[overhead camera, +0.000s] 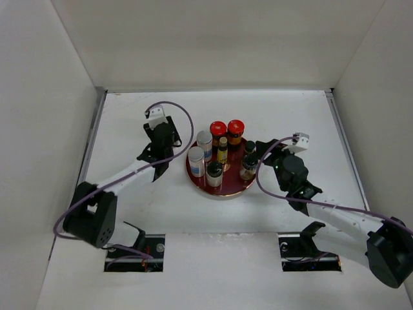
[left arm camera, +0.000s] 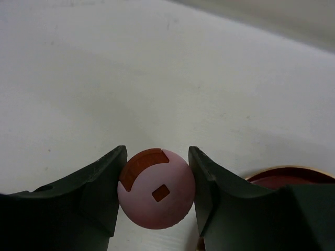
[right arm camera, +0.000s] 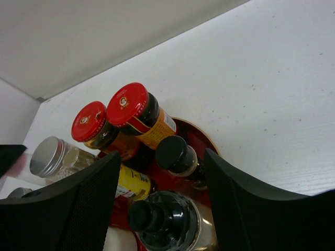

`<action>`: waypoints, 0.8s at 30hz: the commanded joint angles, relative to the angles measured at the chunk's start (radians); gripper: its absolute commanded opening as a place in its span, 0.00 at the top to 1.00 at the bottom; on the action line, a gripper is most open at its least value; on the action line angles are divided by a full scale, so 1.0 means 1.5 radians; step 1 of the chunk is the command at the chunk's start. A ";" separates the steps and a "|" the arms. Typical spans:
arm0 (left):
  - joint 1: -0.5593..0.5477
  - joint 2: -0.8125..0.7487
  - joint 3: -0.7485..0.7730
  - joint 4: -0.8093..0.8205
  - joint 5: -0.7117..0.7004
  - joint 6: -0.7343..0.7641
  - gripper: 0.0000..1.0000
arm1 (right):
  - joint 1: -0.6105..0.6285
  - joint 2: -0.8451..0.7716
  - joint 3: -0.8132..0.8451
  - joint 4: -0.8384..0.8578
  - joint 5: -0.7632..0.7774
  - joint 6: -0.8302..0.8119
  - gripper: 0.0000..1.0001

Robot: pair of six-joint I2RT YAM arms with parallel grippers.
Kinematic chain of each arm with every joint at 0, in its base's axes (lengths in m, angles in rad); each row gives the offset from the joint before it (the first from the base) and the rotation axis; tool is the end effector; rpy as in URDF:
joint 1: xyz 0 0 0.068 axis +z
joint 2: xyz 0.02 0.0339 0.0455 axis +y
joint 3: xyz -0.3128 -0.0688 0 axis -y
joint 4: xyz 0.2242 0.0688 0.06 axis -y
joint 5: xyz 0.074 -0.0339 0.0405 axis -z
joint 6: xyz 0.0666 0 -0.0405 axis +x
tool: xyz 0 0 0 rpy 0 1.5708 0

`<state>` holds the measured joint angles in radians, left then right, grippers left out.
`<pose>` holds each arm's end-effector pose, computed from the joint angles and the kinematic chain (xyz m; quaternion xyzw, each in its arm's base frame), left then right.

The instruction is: Organize the condiment bottles

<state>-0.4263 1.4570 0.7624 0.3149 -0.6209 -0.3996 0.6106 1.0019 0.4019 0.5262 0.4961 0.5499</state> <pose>0.3021 -0.0946 0.2794 -0.1608 0.7905 0.0173 0.5907 0.1842 0.0902 0.2902 0.1455 0.7150 0.2112 0.6504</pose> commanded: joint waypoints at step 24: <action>-0.415 -0.078 0.096 0.097 0.026 0.060 0.60 | -0.024 -0.059 -0.006 0.030 0.029 0.017 0.27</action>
<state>-1.0424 1.3388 0.8551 0.4107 -0.5858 -0.3115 0.5808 0.9276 0.3931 0.5312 0.5198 0.5663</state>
